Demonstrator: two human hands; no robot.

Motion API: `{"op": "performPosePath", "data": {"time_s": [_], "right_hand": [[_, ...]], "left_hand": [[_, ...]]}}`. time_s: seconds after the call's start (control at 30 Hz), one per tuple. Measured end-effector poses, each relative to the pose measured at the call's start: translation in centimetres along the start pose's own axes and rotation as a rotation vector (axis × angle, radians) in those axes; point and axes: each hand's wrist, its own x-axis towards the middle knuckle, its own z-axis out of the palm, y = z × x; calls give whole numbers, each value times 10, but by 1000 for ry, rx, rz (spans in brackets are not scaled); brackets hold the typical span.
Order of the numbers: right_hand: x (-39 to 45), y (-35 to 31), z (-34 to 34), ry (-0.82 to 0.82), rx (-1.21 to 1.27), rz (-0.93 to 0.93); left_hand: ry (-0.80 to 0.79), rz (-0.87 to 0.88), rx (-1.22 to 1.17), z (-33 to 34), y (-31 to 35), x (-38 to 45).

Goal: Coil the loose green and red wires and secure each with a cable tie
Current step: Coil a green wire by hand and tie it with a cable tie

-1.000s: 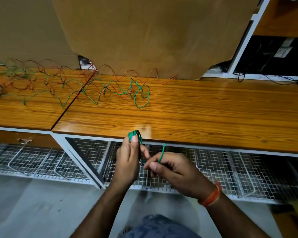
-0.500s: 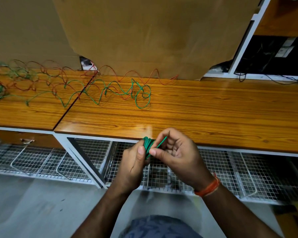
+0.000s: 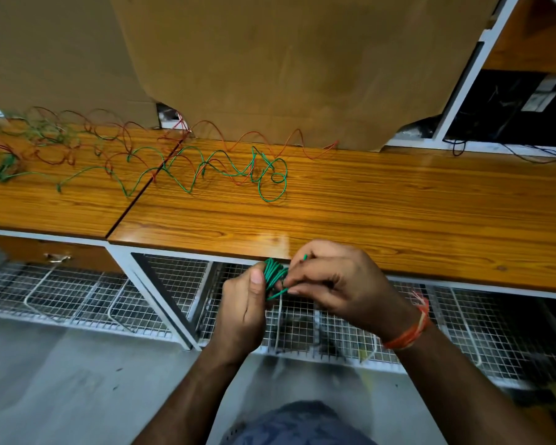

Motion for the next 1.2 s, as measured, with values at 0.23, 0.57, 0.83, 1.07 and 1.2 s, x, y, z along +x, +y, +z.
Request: {"op": "performPosePath", "data": {"time_s": [0.23,0.57,0.83,1.07,1.2], "right_hand": [[12,3,-6,59,-343,-64],[5,6,3,-219,-133,-15],[11,-8,9,-58,-136,-32],[11,-6,17,31,-64,49],[12,-5,19,1,-16,124]], "left_hand": [[-22,-23,-14,-1,4,-5],[61,-83,-119,-5,15,-5],[-124,-27,-75,-5,20,-8],[-124,-27,-135,-11,30,-12],[-152,-30,-76,-16,26,-14]]}}
